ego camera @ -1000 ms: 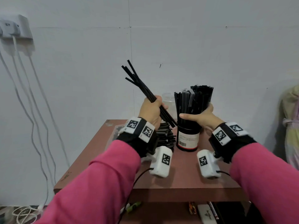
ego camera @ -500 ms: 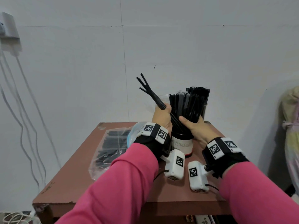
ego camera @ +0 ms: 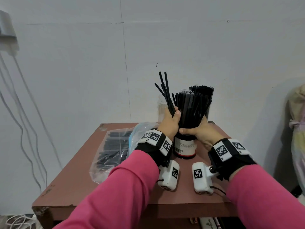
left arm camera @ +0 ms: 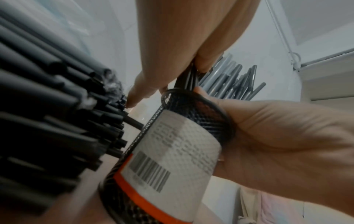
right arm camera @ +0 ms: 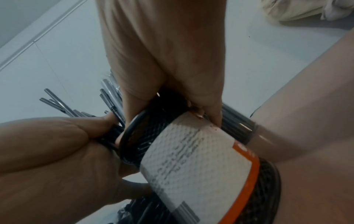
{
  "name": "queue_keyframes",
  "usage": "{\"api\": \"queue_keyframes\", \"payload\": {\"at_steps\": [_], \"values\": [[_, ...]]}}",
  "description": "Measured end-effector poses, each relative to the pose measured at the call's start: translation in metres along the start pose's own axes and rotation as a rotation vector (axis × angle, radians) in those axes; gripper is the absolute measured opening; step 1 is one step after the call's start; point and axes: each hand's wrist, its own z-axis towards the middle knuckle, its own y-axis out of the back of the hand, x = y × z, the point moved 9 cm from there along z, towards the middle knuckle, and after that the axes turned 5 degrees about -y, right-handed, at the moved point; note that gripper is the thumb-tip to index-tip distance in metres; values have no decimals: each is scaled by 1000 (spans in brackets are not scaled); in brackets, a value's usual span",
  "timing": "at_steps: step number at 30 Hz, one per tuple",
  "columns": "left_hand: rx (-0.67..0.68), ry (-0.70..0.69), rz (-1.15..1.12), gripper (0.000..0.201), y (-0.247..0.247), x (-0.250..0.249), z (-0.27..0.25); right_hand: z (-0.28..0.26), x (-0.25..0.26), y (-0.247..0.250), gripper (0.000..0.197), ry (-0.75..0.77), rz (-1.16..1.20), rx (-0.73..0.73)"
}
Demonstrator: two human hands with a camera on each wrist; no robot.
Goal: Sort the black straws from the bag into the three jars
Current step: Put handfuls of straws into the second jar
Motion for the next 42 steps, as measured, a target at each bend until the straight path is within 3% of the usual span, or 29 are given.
{"api": "queue_keyframes", "payload": {"at_steps": [5, 7, 9, 12, 15, 18, 20, 24, 28, 36, 42], "values": [[18, -64, 57, 9, -1, -7, 0, -10, 19, -6, 121, 29, 65, 128], [18, -64, 53, 16, 0, -6, 0, -16, 37, 3, 126, 87, 100, 48], [25, -68, 62, 16, 0, -5, 1, -27, 67, 17, 141, 212, 48, -127], [57, -72, 104, 10, -3, -7, -1, -59, 129, 17, 119, 527, -277, -365], [68, -75, 132, 34, -6, -12, -5, -81, 177, -25, 98, 728, -517, -267], [113, -59, 217, 49, -12, -13, -7, -72, 183, -67, 94, 684, -659, -61], [113, -69, 257, 50, -12, -15, -9, -60, 182, -77, 88, 645, -686, -41], [75, -39, 191, 44, -5, -10, -11, -52, 190, -67, 44, 661, -732, -193], [131, 1, 157, 43, -3, 0, -14, -60, 187, -48, 21, 689, -740, -309], [141, 10, 192, 51, 1, 2, -20, -62, 155, -26, 13, 606, -452, -250], [-87, -166, 221, 38, 15, -23, -18, -50, 154, -25, 39, 531, -835, -274]]}}
